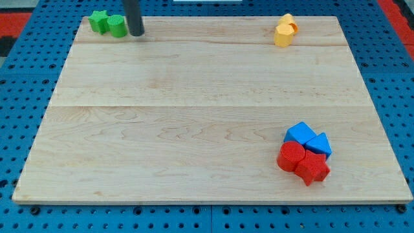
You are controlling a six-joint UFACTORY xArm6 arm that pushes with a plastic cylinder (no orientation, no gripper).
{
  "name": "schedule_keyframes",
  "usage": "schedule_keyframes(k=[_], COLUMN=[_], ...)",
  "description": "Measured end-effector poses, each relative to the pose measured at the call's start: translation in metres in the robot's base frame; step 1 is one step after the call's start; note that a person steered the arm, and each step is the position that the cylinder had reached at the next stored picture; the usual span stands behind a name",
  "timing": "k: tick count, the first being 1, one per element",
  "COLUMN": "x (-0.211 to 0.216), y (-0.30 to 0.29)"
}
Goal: Push the yellow heart towards the left of the board
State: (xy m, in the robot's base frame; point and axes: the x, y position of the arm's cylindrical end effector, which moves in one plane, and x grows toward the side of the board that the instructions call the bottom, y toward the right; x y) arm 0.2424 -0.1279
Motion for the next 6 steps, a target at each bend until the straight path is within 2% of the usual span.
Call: schedule_keyframes(k=[2,3,4,5,6], x=[0.069,0.076,0.048,-0.004,-0.030], y=[0.168,0.282,0.357,0.368,0.293])
